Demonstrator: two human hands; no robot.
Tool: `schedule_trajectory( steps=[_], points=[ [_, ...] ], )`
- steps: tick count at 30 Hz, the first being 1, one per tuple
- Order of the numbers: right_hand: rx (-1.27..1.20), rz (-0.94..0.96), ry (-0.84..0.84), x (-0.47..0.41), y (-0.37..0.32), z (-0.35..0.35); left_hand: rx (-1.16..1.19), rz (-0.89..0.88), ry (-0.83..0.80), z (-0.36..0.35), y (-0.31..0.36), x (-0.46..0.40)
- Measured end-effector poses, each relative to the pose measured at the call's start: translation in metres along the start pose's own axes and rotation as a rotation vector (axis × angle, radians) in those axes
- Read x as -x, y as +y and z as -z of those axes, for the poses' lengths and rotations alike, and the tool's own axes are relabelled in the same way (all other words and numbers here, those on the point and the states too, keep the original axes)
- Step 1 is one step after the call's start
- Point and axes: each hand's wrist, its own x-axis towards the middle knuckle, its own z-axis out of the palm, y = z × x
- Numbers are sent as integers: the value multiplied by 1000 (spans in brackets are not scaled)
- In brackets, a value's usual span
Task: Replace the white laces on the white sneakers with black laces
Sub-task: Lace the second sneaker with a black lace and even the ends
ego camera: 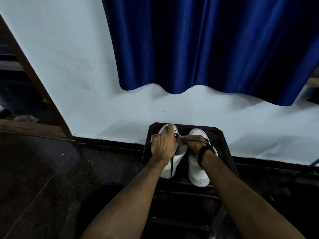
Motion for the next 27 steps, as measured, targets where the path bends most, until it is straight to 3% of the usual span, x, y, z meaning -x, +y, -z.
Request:
schedule_trajectory(
  steps=[16, 27],
  points=[
    [85, -33, -12, 9, -11, 1, 31, -16, -81, 4, -4, 0],
    [244, 108, 49, 20, -12, -1, 42, 35, -169, 3, -3, -9]
  ],
)
